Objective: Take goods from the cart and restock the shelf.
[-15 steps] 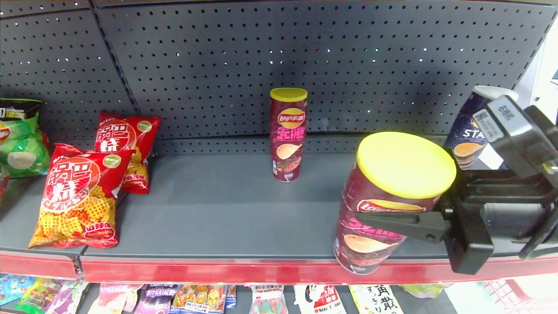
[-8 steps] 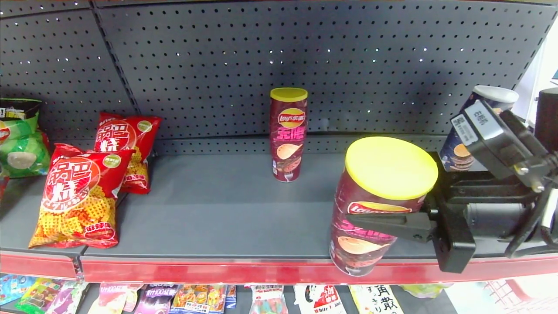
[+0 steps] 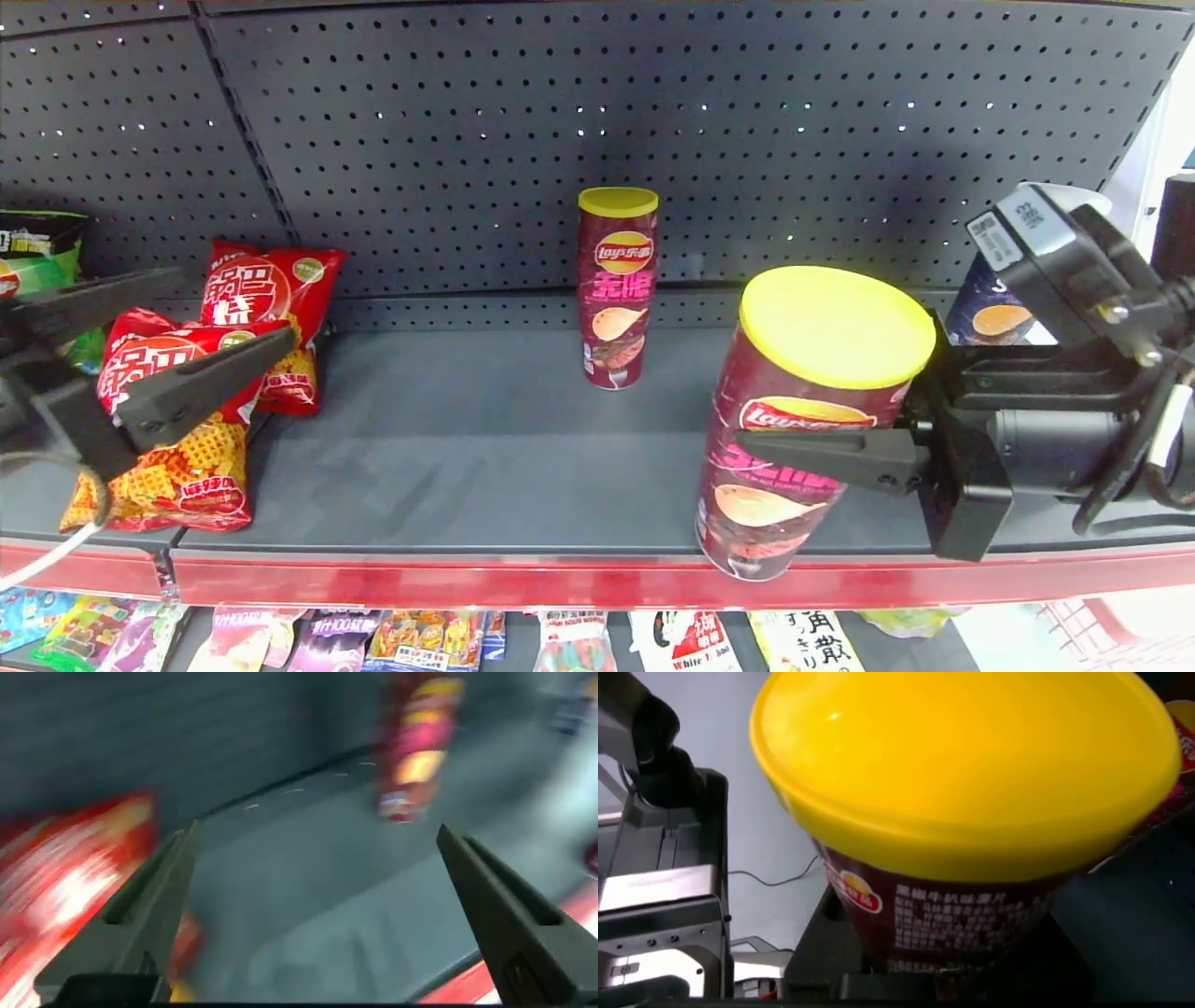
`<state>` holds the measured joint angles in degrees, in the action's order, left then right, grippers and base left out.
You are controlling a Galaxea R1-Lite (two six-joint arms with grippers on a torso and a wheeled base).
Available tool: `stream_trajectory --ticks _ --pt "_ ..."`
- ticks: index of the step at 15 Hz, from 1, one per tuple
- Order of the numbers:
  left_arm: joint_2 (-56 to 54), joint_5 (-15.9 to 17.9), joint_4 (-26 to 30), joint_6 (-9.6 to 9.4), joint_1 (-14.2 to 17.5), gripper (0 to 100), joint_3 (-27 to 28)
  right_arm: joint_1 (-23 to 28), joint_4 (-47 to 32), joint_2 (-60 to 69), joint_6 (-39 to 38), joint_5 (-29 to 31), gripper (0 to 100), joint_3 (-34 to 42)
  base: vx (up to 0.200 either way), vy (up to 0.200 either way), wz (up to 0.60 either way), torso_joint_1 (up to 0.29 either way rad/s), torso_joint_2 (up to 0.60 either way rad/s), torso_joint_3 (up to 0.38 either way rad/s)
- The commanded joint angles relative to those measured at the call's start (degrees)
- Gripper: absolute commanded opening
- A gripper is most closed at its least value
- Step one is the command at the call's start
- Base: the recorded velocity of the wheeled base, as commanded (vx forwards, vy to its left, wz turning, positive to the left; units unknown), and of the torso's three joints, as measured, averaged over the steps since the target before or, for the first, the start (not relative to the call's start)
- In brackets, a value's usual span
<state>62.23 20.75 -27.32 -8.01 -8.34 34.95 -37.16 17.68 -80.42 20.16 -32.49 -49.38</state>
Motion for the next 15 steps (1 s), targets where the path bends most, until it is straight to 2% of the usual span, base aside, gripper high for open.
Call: stream_trajectory --ticks 1,3,6,8,9,12,14,15 --pt "18.36 12.3 -4.41 -3.15 -1.94 100 7.85 -0.02 1.31 -0.09 -1.35 0.76 0 -0.01 0.0 0.0 0.0 0.0 0.0 0.0" --pt "24.34 16.96 -5.64 -3.06 -1.94 100 10.31 -0.02 1.66 0.27 -4.43 1.2 0 -0.1 0.0 0.0 0.0 0.0 0.0 0.0" --pt "36.56 22.32 -8.19 -3.15 -1.94 100 20.51 0.15 1.66 -0.35 -6.19 1.11 0 -0.1 0.0 0.0 0.0 0.0 0.0 0.0" --pt "42.97 23.46 -8.28 -3.24 -2.03 100 26.75 0.15 1.75 -1.32 -6.28 1.11 0 -0.1 0.0 0.0 0.0 0.0 0.0 0.0" --pt "47.19 26.19 -8.45 -3.24 -2.38 100 31.06 0.24 1.75 -2.28 -6.36 1.11 0 -0.27 0.0 0.0 0.0 0.0 0.0 0.0" --pt "51.32 27.68 -10.3 -3.24 -5.11 100 32.02 1.12 4.38 -5.1 -6.36 1.02 0 -0.54 0.0 0.0 0.0 0.0 0.0 0.0" --pt "54.66 30.67 -11.7 -2.98 -5.02 100 35.45 1.47 5.18 -5.71 -7.59 1.02 0 -0.54 0.0 0.0 0.0 0.0 0.0 0.0" --pt "55.45 31.02 -11.7 -2.89 -4.93 100 36.42 1.47 5.26 -5.71 -7.86 1.02 0 -0.45 0.0 0.0 0.0 0.0 0.0 0.0"
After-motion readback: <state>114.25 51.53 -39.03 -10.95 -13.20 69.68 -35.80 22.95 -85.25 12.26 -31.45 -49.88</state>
